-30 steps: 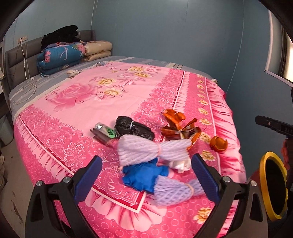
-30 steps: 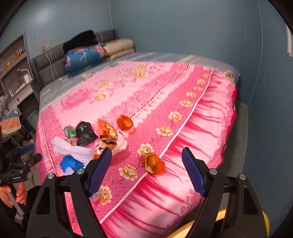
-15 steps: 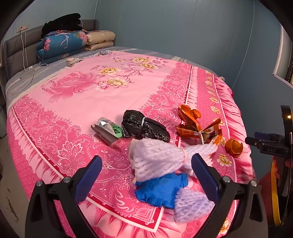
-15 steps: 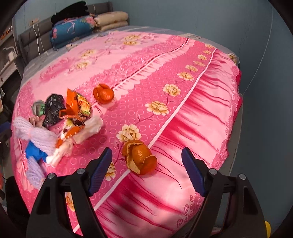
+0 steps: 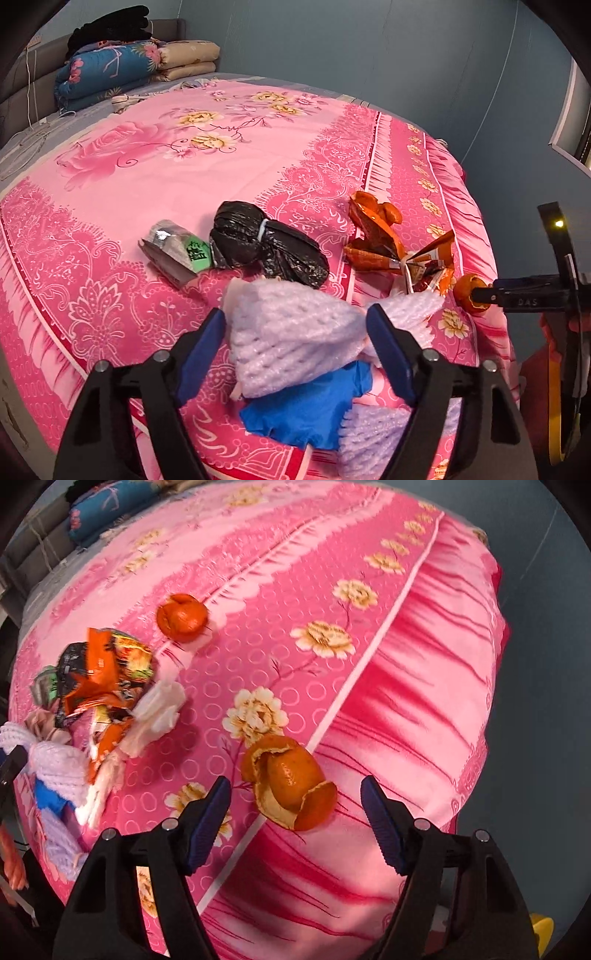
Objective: Collect trash
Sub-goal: 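Grasp the orange peel with the right gripper while the left gripper grasps the white foam net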
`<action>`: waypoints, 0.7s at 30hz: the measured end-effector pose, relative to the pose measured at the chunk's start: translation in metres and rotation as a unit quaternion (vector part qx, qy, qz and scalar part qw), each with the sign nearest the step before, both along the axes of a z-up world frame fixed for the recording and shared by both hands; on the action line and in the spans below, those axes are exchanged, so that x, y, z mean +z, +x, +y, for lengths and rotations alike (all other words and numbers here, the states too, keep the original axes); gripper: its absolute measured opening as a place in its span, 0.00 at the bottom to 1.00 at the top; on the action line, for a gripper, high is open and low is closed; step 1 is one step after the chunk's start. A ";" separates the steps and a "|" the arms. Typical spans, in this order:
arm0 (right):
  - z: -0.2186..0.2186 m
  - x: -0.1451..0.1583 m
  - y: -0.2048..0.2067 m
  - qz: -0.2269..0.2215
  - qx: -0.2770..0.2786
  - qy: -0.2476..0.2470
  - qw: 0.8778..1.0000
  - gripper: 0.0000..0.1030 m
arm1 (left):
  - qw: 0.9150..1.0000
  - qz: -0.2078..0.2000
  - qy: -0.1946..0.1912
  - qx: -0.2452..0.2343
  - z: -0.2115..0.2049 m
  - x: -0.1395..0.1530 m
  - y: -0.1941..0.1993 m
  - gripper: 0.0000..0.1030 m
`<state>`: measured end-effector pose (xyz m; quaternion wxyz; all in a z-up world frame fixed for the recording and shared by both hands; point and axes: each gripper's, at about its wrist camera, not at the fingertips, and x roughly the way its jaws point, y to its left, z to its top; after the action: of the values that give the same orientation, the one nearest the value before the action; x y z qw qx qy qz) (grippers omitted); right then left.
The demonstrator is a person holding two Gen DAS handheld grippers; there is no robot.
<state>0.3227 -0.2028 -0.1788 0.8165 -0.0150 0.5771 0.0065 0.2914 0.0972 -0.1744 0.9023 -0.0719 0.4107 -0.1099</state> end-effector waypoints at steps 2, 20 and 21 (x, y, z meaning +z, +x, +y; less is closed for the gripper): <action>0.001 -0.009 0.003 0.022 -0.007 0.014 1.000 0.49 | 1.000 0.003 -0.002 -0.003 -0.002 -0.002 0.001 0.59; -0.001 0.037 -0.029 -0.029 -0.015 0.091 0.995 0.26 | 0.999 -0.037 -0.022 -0.001 0.014 0.034 -0.031 0.22; -0.001 0.042 -0.031 -0.033 -0.016 0.096 0.995 0.26 | 0.999 -0.041 -0.020 -0.001 0.015 0.038 -0.034 0.22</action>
<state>0.2918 -0.2038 -0.1370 0.8329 0.0723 0.5465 0.0485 0.2571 0.1124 -0.1360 0.9167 -0.0852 0.3710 -0.1219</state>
